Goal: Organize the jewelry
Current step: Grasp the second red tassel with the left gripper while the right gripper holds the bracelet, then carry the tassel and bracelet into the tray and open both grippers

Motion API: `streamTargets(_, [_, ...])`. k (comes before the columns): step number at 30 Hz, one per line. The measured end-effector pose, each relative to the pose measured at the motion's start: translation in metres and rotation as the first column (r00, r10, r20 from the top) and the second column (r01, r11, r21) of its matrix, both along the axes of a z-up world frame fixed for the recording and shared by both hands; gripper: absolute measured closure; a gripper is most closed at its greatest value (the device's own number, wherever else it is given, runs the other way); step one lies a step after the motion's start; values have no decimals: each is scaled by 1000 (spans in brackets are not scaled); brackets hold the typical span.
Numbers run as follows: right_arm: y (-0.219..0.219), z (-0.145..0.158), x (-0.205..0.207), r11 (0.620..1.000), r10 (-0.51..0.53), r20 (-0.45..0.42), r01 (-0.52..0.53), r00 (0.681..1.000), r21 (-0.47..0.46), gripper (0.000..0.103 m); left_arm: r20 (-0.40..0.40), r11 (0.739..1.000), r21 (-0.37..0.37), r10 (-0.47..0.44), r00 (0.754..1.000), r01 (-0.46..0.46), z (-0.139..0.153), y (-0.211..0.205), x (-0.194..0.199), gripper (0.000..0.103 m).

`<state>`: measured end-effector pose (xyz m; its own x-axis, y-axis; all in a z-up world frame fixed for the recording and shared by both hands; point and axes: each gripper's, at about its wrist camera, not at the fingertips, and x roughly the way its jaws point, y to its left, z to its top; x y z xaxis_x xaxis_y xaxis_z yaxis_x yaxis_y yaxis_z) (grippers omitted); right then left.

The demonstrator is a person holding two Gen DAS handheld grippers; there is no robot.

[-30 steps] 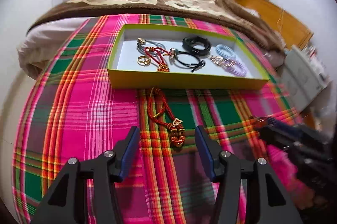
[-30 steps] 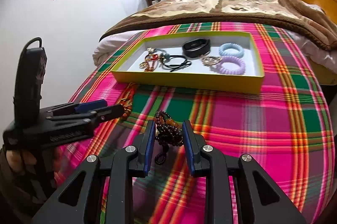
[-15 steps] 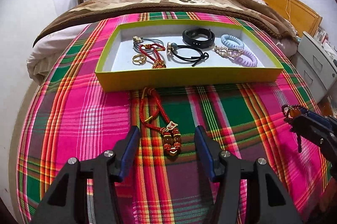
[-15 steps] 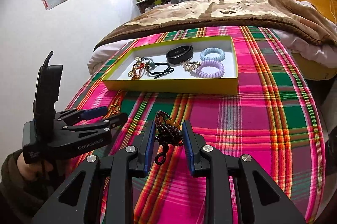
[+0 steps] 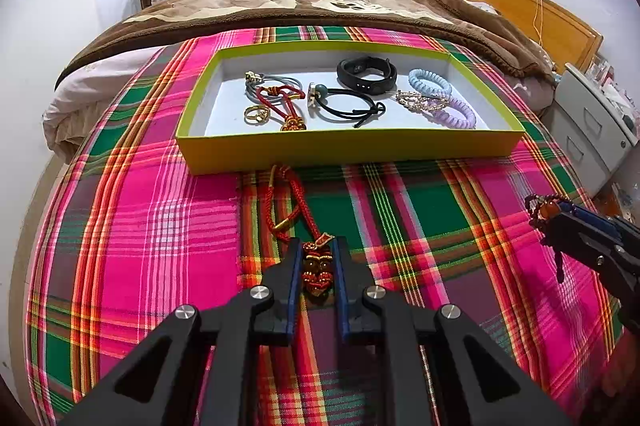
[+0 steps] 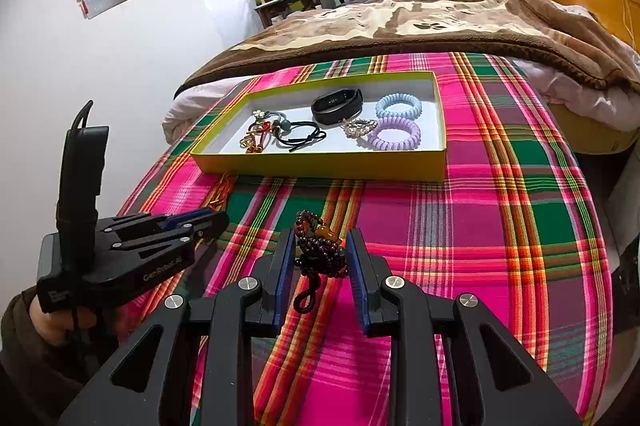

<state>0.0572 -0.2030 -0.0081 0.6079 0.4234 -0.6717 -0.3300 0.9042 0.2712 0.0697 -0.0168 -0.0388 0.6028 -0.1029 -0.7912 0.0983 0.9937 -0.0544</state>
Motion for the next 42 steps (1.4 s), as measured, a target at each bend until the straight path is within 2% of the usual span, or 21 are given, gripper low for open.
streamTargets(12, [2,2,-1,1000,-14,7,14,1000,-9,76,32,1000,-29,-2,999,3,12,6,-10,88])
streamTargets(28, [5,20,-3,999,-33,49,33,998,-4,76,116,998,-53,-7,993,14,47,13,-17,88])
streamTargets(42, [9,50,26,998,-64,131,68,989,-19,76,182,998,-57,-13,983,24,73,20,7,88])
